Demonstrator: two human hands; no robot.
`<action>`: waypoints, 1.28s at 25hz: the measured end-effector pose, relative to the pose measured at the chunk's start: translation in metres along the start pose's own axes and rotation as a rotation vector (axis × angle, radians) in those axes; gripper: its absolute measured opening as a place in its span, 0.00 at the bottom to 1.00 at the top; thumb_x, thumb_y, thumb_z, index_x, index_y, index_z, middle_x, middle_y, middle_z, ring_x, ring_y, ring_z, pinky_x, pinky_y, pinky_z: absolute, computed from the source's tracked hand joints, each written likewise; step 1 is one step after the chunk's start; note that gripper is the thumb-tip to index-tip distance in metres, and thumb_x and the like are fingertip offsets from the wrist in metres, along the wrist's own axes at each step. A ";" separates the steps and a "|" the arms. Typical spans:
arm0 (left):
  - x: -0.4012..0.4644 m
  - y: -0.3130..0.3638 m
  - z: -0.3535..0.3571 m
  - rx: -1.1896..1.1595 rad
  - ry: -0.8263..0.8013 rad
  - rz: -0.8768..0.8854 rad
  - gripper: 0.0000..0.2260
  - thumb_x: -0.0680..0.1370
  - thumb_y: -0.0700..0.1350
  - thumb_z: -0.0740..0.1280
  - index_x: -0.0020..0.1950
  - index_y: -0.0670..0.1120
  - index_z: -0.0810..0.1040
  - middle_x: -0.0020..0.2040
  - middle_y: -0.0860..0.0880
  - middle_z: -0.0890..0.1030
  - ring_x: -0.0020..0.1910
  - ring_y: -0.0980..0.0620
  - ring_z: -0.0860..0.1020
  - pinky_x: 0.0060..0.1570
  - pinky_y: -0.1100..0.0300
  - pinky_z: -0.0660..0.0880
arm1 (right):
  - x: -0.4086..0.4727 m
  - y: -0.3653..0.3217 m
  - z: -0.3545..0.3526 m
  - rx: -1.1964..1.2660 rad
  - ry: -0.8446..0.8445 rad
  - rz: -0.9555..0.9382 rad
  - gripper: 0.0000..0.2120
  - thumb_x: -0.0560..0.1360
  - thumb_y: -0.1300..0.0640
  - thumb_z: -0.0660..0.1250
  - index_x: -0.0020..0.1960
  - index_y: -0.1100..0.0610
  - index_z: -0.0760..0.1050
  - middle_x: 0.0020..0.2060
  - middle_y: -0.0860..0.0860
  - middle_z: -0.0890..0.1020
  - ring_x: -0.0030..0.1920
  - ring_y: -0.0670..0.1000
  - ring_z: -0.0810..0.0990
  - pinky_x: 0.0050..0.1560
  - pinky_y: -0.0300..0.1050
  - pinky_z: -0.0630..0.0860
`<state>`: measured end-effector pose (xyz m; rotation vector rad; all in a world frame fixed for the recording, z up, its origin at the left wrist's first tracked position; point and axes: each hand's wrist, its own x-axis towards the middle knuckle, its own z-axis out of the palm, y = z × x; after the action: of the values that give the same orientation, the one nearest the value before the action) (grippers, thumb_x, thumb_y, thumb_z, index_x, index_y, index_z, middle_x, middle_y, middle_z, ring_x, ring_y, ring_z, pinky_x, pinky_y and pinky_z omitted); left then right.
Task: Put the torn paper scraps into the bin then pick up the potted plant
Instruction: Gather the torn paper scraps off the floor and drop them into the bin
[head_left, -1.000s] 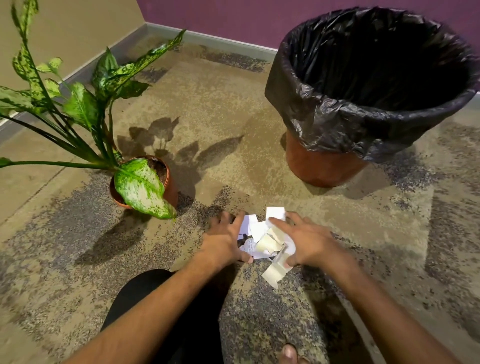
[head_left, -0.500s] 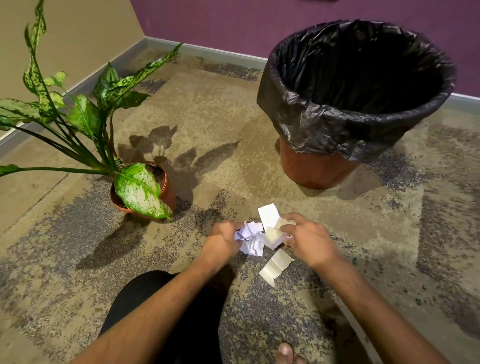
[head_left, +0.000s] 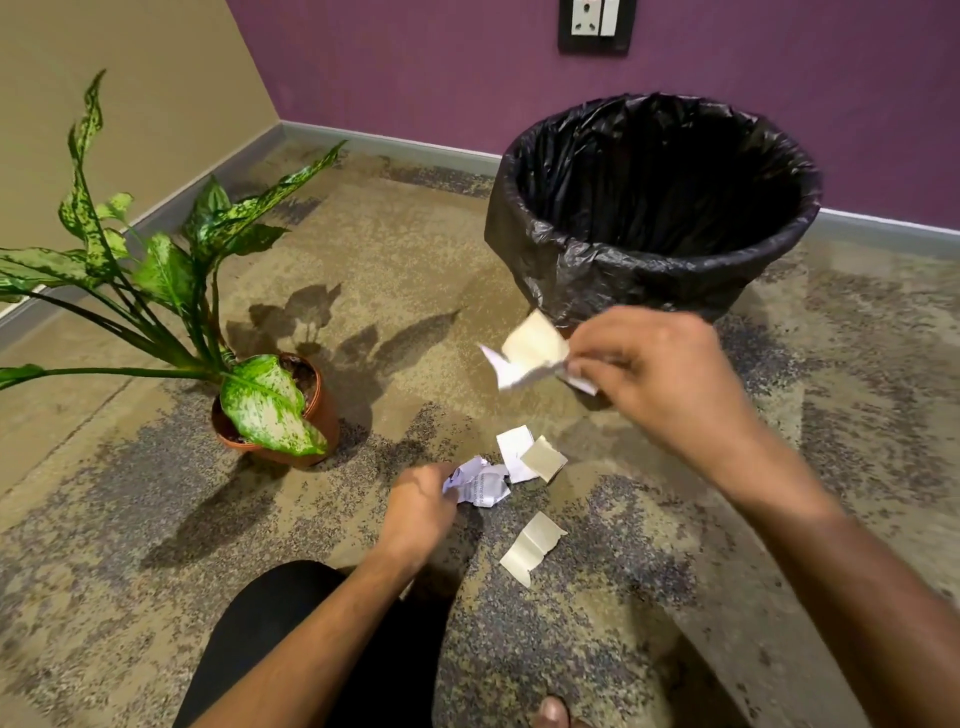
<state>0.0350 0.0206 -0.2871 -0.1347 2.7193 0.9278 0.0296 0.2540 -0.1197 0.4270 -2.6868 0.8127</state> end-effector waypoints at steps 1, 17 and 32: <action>-0.002 0.002 -0.003 0.016 0.025 0.019 0.15 0.78 0.37 0.64 0.65 0.44 0.76 0.58 0.44 0.82 0.28 0.65 0.74 0.24 0.76 0.68 | 0.011 -0.001 -0.017 -0.008 0.110 -0.050 0.04 0.72 0.55 0.72 0.45 0.54 0.84 0.43 0.47 0.84 0.42 0.47 0.81 0.48 0.46 0.80; -0.018 0.100 -0.088 -0.250 0.518 0.271 0.12 0.74 0.38 0.72 0.57 0.45 0.82 0.40 0.50 0.84 0.27 0.67 0.72 0.28 0.75 0.65 | 0.083 0.061 -0.038 -0.182 0.149 0.123 0.19 0.76 0.63 0.63 0.66 0.51 0.74 0.63 0.50 0.77 0.60 0.54 0.76 0.62 0.51 0.72; 0.051 0.267 -0.127 0.029 0.417 0.701 0.24 0.72 0.50 0.73 0.64 0.44 0.74 0.58 0.46 0.81 0.60 0.49 0.77 0.58 0.61 0.72 | -0.008 0.027 0.009 0.074 0.398 -0.124 0.15 0.74 0.70 0.62 0.58 0.62 0.79 0.57 0.55 0.80 0.59 0.52 0.77 0.61 0.51 0.75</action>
<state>-0.0879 0.1545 -0.0478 0.7592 3.2237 1.1232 0.0255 0.2713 -0.1430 0.3957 -2.2480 0.8598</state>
